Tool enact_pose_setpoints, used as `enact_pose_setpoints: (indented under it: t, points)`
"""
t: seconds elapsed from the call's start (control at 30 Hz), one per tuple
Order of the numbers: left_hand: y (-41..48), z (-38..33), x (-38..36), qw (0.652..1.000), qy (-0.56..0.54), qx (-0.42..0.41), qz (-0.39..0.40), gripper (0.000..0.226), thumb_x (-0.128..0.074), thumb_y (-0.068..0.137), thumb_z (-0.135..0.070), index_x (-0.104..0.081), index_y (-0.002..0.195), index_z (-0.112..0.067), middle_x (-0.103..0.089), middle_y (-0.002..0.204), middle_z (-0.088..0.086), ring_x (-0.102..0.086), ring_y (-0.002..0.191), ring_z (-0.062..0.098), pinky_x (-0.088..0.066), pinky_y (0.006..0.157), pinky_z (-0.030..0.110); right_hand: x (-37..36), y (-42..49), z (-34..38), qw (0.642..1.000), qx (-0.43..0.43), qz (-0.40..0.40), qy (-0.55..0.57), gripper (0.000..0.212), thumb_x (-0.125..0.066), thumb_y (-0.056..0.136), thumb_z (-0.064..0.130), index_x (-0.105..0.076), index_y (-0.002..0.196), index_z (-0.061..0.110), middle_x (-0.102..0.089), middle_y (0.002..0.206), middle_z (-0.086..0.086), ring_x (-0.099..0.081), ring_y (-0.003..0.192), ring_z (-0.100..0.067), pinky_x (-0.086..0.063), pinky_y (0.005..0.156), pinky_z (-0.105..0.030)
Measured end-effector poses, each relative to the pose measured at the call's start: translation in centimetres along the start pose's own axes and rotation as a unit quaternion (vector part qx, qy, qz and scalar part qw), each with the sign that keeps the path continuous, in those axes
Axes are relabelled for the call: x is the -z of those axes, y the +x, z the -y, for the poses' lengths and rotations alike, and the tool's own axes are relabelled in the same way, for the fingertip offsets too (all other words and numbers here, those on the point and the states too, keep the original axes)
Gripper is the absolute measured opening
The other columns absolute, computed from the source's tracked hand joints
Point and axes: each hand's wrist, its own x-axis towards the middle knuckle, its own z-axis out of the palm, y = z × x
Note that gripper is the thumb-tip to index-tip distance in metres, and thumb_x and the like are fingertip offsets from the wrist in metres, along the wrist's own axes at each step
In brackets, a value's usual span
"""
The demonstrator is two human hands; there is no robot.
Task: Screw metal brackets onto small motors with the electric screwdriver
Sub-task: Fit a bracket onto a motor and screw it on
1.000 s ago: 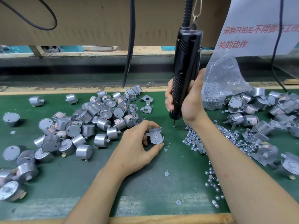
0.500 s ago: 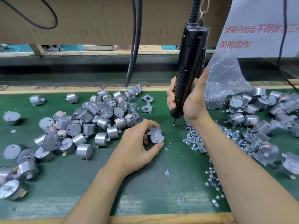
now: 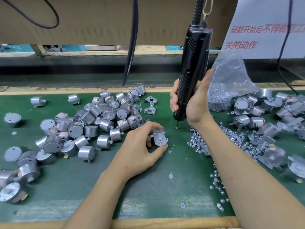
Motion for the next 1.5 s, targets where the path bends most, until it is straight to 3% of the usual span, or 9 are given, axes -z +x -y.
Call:
enact_pose_setpoints:
  t: [0.07, 0.23, 0.4, 0.73, 0.93, 1.1, 1.5]
  points:
    - [0.0, 0.0, 0.0, 1.0, 0.002, -0.001, -0.001, 0.035, -0.076, 0.081, -0.032, -0.053, 0.108, -0.035, -0.062, 0.087, -0.014, -0.053, 0.07, 0.013, -0.042, 0.063, 0.012, 0.1, 0.0, 0.0, 1.0, 0.0, -0.003, 0.002, 0.084, -0.004, 0.091, 0.078, -0.056, 0.068, 0.016, -0.049, 0.054, -0.006, -0.043, 0.041, -0.022, -0.039, 0.047, -0.028]
    - [0.0, 0.1, 0.0, 1.0, 0.003, -0.001, -0.001, 0.035, -0.075, 0.081, -0.034, -0.053, 0.108, -0.036, -0.061, 0.086, -0.015, -0.054, 0.07, 0.014, -0.042, 0.063, 0.012, -0.3, -0.1, 0.2, 1.0, -0.002, 0.007, -0.015, 0.083, -0.03, 0.068, 0.098, -0.056, 0.069, 0.018, -0.05, 0.056, -0.005, -0.043, 0.042, -0.022, -0.04, 0.049, -0.029]
    - [0.0, 0.1, 0.1, 1.0, 0.004, 0.002, 0.0, 0.039, -0.075, 0.079, -0.035, -0.052, 0.111, -0.035, -0.061, 0.088, -0.013, -0.054, 0.07, 0.017, -0.042, 0.063, 0.015, -0.6, -0.2, 0.4, 1.0, -0.008, 0.01, -0.02, 0.086, -0.032, 0.062, 0.102, -0.056, 0.068, 0.02, -0.049, 0.055, -0.006, -0.043, 0.042, -0.022, -0.039, 0.05, -0.032]
    - [0.1, 0.2, 0.1, 1.0, 0.01, 0.012, -0.001, 0.032, -0.077, 0.079, -0.035, -0.06, 0.106, -0.031, -0.061, 0.084, -0.019, -0.055, 0.069, 0.015, -0.04, 0.061, 0.013, -1.4, -0.6, 1.0, 0.998, 0.002, 0.0, -0.056, 0.09, -0.029, 0.061, 0.103, -0.055, 0.069, 0.017, -0.052, 0.057, -0.007, -0.045, 0.044, -0.024, -0.043, 0.052, -0.034]
    - [0.1, 0.4, 0.2, 0.999, 0.014, 0.026, 0.014, 0.038, -0.082, 0.078, -0.033, -0.062, 0.11, -0.03, -0.063, 0.08, -0.011, -0.055, 0.072, 0.011, -0.045, 0.065, 0.019, -2.6, -0.8, 2.7, 0.998, 0.054, 0.011, -0.044, 0.077, -0.035, 0.07, 0.091, -0.063, 0.075, 0.019, -0.058, 0.062, -0.008, -0.053, 0.047, -0.024, -0.048, 0.052, -0.034]
    - [0.2, 0.2, 0.2, 0.999, 0.037, 0.023, 0.004, 0.038, -0.083, 0.077, -0.033, -0.062, 0.109, -0.03, -0.058, 0.073, -0.015, -0.056, 0.072, 0.01, -0.039, 0.063, 0.011, -3.8, -1.5, 2.9, 0.997, 0.079, 0.014, -0.005, 0.076, -0.036, 0.073, 0.085, -0.061, 0.077, 0.014, -0.058, 0.06, -0.007, -0.052, 0.045, -0.024, -0.046, 0.05, -0.031]
    - [0.2, -0.3, 0.4, 0.998, 0.056, 0.013, -0.008, 0.038, -0.082, 0.077, -0.033, -0.064, 0.109, -0.023, -0.045, 0.061, -0.016, -0.05, 0.064, 0.008, -0.034, 0.059, 0.012, -5.2, -1.7, 2.0, 0.998, 0.065, 0.002, -0.007, 0.081, -0.039, 0.069, 0.09, -0.059, 0.079, 0.012, -0.059, 0.061, -0.006, -0.053, 0.045, -0.022, -0.046, 0.05, -0.03]
